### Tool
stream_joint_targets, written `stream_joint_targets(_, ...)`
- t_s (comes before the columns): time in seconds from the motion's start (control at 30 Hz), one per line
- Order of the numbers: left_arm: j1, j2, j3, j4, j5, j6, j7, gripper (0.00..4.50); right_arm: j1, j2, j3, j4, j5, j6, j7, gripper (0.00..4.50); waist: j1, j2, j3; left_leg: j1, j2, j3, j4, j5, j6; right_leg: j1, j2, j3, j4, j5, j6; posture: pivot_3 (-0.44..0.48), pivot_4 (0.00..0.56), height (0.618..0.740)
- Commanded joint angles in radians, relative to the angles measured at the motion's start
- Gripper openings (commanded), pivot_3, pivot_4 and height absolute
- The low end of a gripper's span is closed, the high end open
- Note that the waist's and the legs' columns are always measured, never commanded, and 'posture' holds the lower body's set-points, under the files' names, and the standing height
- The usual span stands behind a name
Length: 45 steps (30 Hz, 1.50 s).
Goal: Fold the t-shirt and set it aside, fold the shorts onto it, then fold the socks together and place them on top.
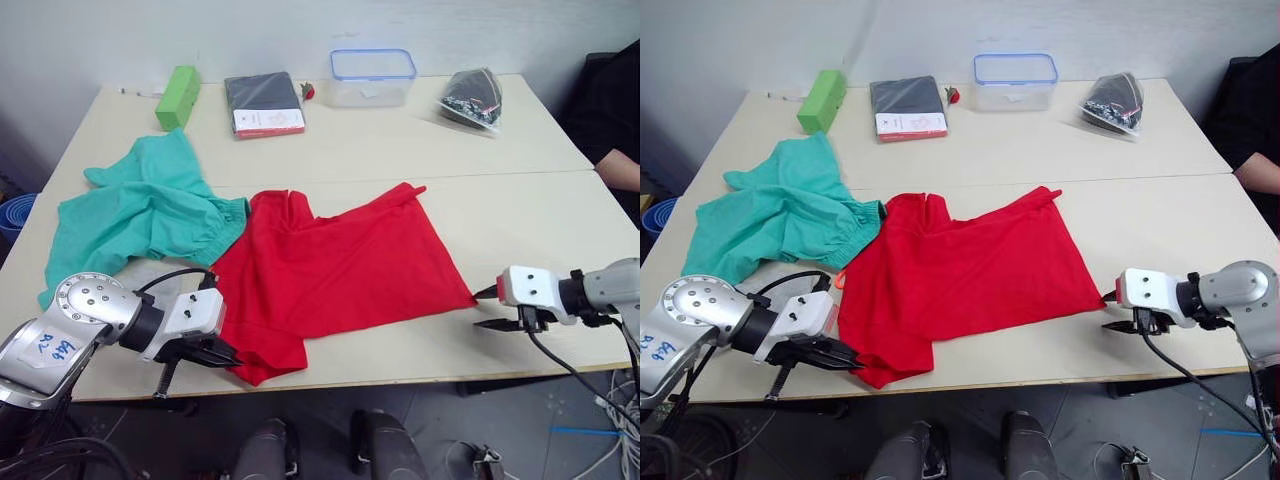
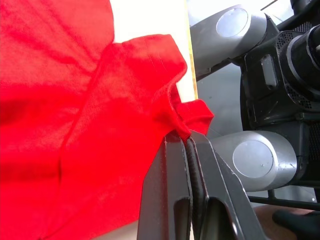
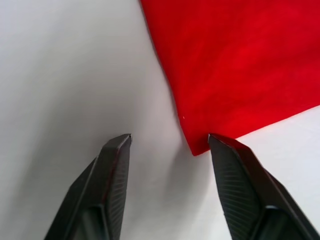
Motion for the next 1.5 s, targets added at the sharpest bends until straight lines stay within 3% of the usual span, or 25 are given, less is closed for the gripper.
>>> stream_joint_targets(0.03, -0.016, -0.002, 0.003, -0.005, -0.006, 0.001, 0.004, 0.0, -0.038, 0.035, 0.02, 0.038, -0.045, -0.021, -0.034, 2.31, -0.002, -0.002, -0.001, 0.001, 0.0, 0.0, 0.0, 0.0, 0.0, 0.001, 0.0, 0.0, 0.0, 0.0, 0.0, 0.0, 0.15, 0.74)
stream_joint_targets(0.23, -0.02, 0.002, 0.011, -0.022, -0.019, 0.024, 0.011, 0.0, -0.118, 0.089, 0.047, 0.119, -0.09, -0.047, -0.045, 2.31, -0.006, -0.004, -0.002, 0.001, 0.002, 0.0, 0.001, 0.0, -0.001, 0.001, 0.001, 0.0, 0.0, 0.0, 0.0, 0.0, 0.15, 0.74)
stream_joint_targets(0.37, -0.02, 0.004, 0.018, -0.034, -0.027, 0.042, 0.017, 0.0, -0.128, 0.095, 0.054, 0.148, -0.097, -0.07, -0.018, 1.46, -0.005, -0.004, -0.002, 0.002, 0.002, 0.0, 0.001, 0.0, -0.001, 0.001, 0.001, 0.001, 0.001, 0.0, 0.0, 0.0, 0.15, 0.74)
stream_joint_targets(0.5, -0.01, 0.013, 0.027, -0.047, -0.039, 0.055, 0.02, 0.0, -0.121, 0.078, 0.051, 0.146, -0.082, -0.083, 0.021, 0.08, -0.003, -0.004, -0.002, 0.002, 0.002, 0.0, 0.001, 0.0, -0.001, 0.002, 0.001, 0.001, 0.001, 0.0, 0.0, 0.0, 0.15, 0.74)
stream_joint_targets(0.8, 0.0, 0.023, 0.032, -0.055, -0.054, 0.062, 0.014, 0.0, -0.091, -0.039, 0.023, 0.141, -0.022, -0.089, 0.196, 0.03, 0.009, -0.004, -0.002, 0.001, 0.001, -0.001, 0.001, 0.0, 0.0, 0.002, 0.0, 0.0, 0.0, 0.0, 0.0, 0.0, 0.15, 0.74)
stream_joint_targets(1.03, 0.097, 0.093, 0.058, -0.112, -0.119, 0.082, -0.071, 0.0, 0.276, -0.404, 0.037, -0.145, 0.321, 0.017, 0.273, 0.03, 0.011, 0.001, 0.001, 0.0, 0.001, -0.001, 0.0, -0.001, 0.0, 0.001, -0.001, 0.0, -0.001, -0.001, -0.001, 0.0, 0.15, 0.74)
stream_joint_targets(1.27, 0.188, 0.163, 0.096, -0.154, -0.171, 0.084, -0.136, 0.0, 0.323, -0.361, -0.048, -0.195, 0.372, 0.104, 0.255, 0.03, -0.003, 0.001, 0.001, 0.003, 0.006, 0.001, 0.0, -0.002, -0.004, 0.001, 0.001, -0.001, 0.0, -0.002, -0.004, 0.0, 0.15, 0.74)
stream_joint_targets(1.5, 0.112, 0.138, 0.085, -0.104, -0.175, 0.102, -0.104, 0.0, 0.291, -0.303, -0.088, -0.187, 0.37, 0.162, 0.234, 0.03, 0.007, 0.001, 0.001, 0.001, 0.006, 0.0, 0.0, -0.002, -0.005, 0.0, 0.001, -0.004, 0.0, -0.003, -0.006, 0.0, 0.15, 0.74)
